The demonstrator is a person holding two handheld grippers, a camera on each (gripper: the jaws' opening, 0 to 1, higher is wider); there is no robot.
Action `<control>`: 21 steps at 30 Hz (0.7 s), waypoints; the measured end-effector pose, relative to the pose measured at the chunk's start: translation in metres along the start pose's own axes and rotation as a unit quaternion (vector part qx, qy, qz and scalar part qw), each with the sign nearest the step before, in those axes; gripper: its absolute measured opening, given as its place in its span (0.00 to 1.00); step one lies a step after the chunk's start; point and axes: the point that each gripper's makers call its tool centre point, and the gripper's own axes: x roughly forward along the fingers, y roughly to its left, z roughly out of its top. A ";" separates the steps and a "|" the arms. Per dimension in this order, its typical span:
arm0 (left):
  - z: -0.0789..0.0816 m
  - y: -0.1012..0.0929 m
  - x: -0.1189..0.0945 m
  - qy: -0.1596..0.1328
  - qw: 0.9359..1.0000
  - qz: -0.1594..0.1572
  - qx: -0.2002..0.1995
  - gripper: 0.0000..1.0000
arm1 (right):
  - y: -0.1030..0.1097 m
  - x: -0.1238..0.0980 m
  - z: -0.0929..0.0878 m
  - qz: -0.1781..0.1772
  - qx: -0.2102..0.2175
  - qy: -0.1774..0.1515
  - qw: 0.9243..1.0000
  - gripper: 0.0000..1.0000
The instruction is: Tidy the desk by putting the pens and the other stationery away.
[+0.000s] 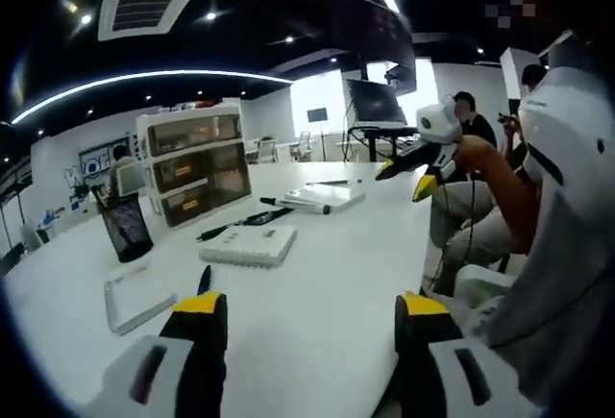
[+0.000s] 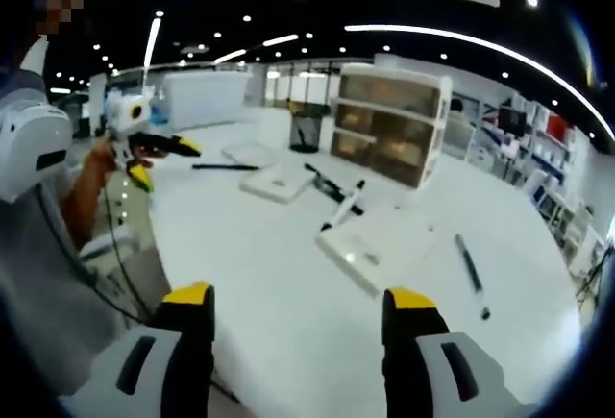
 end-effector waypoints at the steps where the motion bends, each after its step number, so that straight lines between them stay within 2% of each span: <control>1: 0.000 -0.001 0.001 -0.003 1.000 -0.005 -0.004 0.70 | -0.003 -0.001 0.000 -0.006 0.000 0.003 1.000 0.67; 5: 0.003 -0.004 0.001 -0.028 0.999 -0.023 -0.029 0.65 | -0.009 -0.005 0.001 -0.013 -0.011 0.014 1.000 0.67; 8: 0.004 0.000 -0.001 -0.038 0.998 -0.021 -0.041 0.65 | -0.018 -0.009 0.003 -0.019 -0.020 0.024 0.999 0.67; 12: 0.001 0.008 -0.005 -0.032 0.999 -0.001 -0.038 0.65 | -0.033 -0.012 0.004 -0.028 -0.031 0.044 0.998 0.67; 18: -0.004 0.008 -0.007 -0.029 0.999 -0.003 -0.041 0.65 | -0.050 -0.011 0.005 -0.031 -0.049 0.073 0.996 0.67; 21: -0.007 0.008 -0.008 -0.028 0.999 -0.003 -0.043 0.65 | -0.062 -0.008 0.009 -0.039 -0.051 0.077 0.995 0.66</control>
